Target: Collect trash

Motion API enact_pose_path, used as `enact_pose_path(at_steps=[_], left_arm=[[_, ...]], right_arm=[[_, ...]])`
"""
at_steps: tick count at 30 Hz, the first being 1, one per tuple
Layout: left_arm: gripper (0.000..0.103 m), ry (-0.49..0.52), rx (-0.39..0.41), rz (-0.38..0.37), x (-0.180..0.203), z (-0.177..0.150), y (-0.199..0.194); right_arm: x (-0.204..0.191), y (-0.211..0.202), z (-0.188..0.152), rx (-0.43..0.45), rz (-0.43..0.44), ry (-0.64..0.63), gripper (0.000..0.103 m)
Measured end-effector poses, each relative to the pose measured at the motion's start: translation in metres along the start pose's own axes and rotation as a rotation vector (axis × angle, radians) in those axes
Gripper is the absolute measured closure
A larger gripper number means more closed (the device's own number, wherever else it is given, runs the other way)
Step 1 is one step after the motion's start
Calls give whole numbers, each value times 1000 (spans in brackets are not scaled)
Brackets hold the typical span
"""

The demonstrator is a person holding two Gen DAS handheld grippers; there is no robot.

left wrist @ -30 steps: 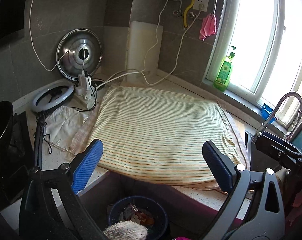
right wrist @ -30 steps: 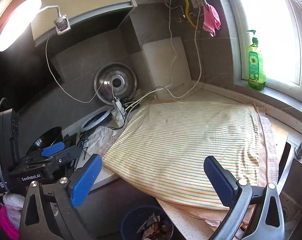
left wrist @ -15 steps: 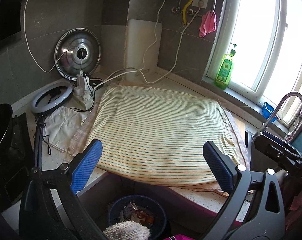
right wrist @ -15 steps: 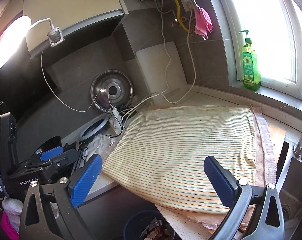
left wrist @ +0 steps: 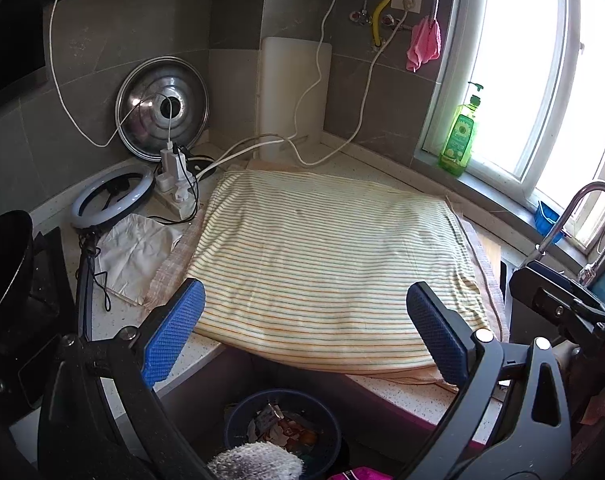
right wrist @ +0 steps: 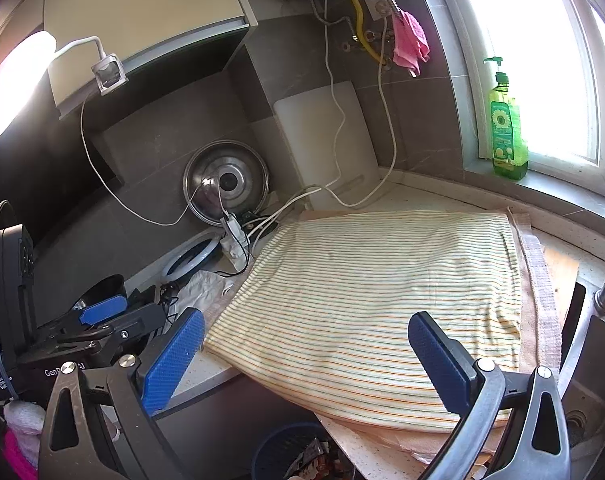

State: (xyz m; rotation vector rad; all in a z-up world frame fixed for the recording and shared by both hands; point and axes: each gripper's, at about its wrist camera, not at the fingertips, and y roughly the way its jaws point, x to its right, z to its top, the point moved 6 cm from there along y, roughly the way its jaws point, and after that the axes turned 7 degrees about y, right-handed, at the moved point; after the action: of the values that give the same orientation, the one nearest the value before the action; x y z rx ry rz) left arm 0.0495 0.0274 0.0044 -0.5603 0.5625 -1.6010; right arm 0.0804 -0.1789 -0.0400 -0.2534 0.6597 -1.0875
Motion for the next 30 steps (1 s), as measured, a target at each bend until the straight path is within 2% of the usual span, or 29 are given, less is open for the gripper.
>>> enact_pose_path(at_steps=[30], left_arm=[[1, -9, 16, 9, 1, 8, -4]], right_arm=[[3, 7, -3, -28, 9, 14, 0]])
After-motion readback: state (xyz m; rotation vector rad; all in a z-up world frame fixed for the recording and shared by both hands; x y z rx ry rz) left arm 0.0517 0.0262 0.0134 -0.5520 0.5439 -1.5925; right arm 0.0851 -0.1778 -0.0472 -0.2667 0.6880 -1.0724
